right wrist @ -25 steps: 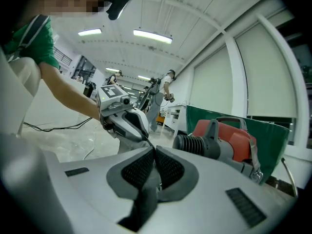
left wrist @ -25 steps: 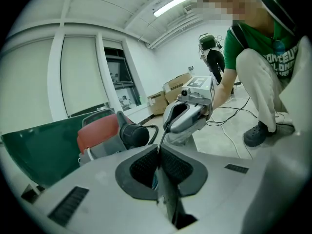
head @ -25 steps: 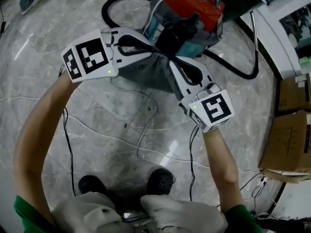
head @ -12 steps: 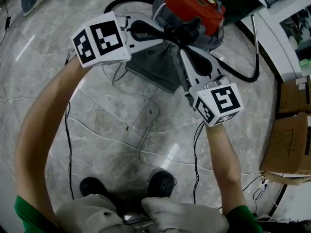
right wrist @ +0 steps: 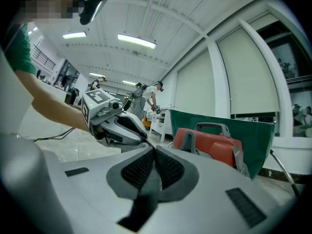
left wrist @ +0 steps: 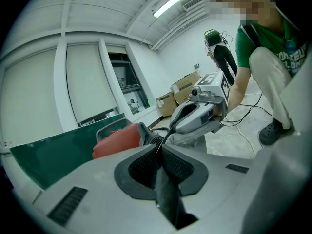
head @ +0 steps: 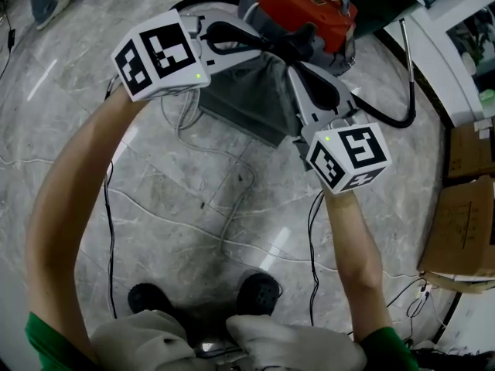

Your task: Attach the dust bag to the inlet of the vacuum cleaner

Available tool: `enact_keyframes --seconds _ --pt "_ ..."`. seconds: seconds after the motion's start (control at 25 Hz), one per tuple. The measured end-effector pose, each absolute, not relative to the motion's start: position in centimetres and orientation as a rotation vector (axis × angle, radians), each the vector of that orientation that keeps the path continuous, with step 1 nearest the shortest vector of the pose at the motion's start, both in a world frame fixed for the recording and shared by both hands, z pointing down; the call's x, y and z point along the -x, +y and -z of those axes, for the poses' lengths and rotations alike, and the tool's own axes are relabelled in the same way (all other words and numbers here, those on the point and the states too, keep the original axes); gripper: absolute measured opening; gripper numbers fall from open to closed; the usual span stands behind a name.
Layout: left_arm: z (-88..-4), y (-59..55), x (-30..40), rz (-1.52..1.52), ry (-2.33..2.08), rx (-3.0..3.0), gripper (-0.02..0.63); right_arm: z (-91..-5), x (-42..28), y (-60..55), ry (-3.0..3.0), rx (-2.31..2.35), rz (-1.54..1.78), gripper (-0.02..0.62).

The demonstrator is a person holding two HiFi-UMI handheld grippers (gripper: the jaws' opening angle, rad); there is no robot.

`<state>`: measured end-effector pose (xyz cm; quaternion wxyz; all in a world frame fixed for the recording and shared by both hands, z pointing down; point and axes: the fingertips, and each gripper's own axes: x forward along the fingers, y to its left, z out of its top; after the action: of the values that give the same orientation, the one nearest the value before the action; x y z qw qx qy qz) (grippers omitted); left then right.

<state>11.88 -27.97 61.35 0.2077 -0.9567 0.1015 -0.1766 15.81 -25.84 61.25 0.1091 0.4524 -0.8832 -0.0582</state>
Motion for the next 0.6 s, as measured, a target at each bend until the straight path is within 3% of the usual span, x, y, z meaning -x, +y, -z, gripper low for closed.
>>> enact_keyframes --seconds 0.6 --pt "-61.1 -30.0 -13.1 0.487 0.309 2.633 0.04 -60.9 -16.7 -26.9 -2.662 -1.343 0.196 0.018"
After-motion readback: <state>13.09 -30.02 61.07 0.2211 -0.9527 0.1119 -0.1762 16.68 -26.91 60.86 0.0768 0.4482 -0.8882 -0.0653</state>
